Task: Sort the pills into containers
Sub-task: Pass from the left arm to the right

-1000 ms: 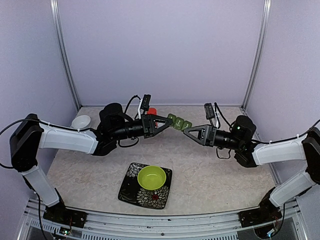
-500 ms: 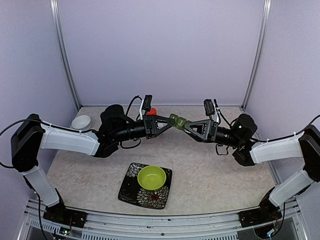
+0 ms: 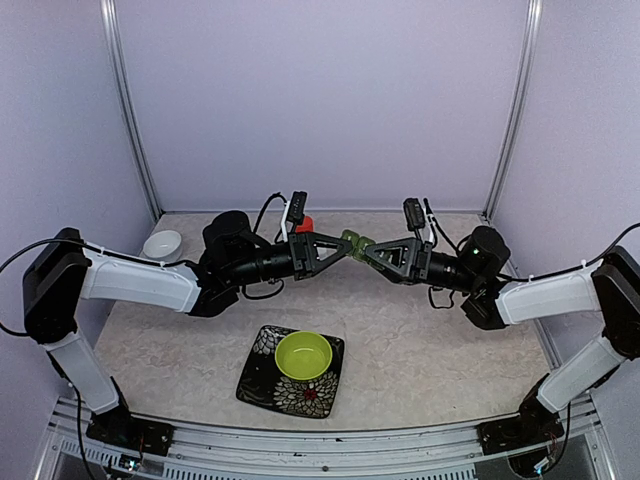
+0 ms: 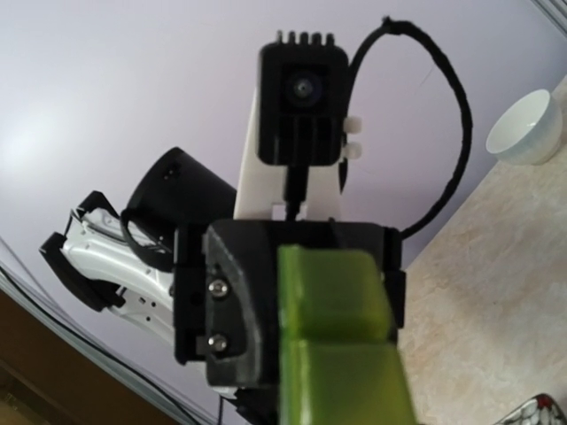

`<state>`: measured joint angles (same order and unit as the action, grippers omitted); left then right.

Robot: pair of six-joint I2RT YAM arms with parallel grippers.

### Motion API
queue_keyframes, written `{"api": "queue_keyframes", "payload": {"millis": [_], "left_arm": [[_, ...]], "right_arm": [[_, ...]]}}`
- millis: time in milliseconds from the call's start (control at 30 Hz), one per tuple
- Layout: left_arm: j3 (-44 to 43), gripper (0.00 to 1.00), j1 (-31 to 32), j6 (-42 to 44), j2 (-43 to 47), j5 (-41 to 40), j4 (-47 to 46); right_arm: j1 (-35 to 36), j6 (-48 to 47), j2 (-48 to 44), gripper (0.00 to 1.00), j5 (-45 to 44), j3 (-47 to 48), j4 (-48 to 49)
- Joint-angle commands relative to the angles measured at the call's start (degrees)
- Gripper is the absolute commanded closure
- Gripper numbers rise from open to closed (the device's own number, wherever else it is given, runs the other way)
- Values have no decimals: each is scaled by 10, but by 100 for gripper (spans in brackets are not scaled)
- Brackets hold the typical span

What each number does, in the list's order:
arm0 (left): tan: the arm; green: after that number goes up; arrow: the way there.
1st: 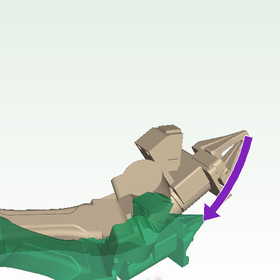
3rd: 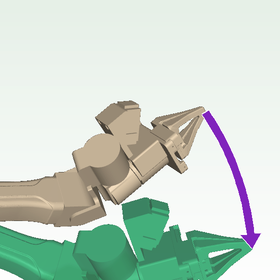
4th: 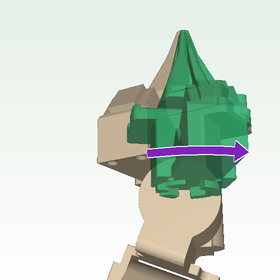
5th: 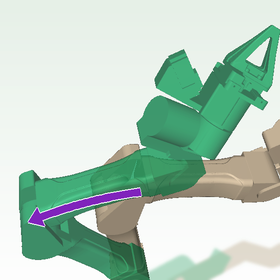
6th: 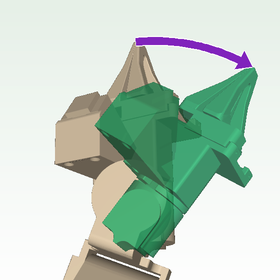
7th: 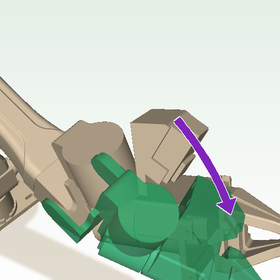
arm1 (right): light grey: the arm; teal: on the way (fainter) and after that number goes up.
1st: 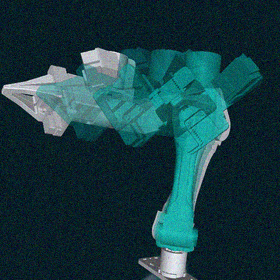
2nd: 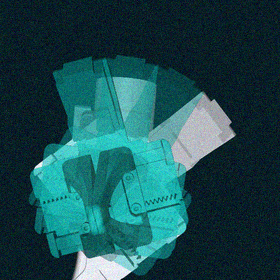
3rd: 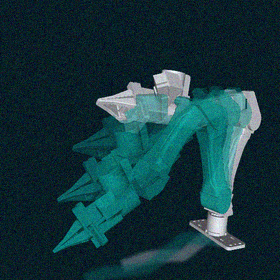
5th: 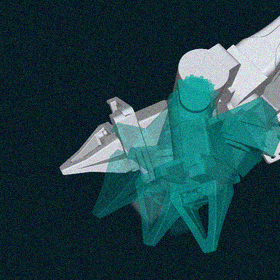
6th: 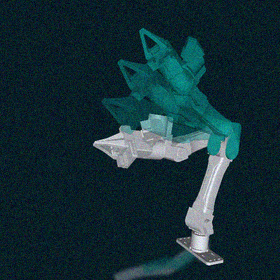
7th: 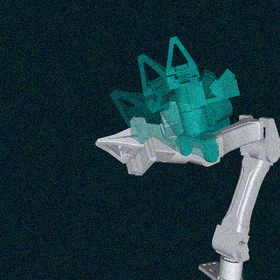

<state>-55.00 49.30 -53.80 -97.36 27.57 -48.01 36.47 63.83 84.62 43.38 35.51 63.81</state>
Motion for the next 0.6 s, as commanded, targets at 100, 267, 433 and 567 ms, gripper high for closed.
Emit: {"api": "queue_keyframes", "payload": {"millis": [100, 267, 433, 567], "left_arm": [[-13, 78, 6, 13, -7, -10, 0], [-16, 76, 7, 14, -8, -10, 5], [-15, 74, 7, 14, -7, -10, 7], [-14, 62, 7, 15, -6, -10, 7]], "right_arm": [[-2, 4, 8, 59, 13, 15, 29], [-2, 2, 9, 77, 14, 17, 27], [-2, 0, 9, 89, 15, 18, 24], [-2, 0, 7, 92, 16, 19, 24]]}}
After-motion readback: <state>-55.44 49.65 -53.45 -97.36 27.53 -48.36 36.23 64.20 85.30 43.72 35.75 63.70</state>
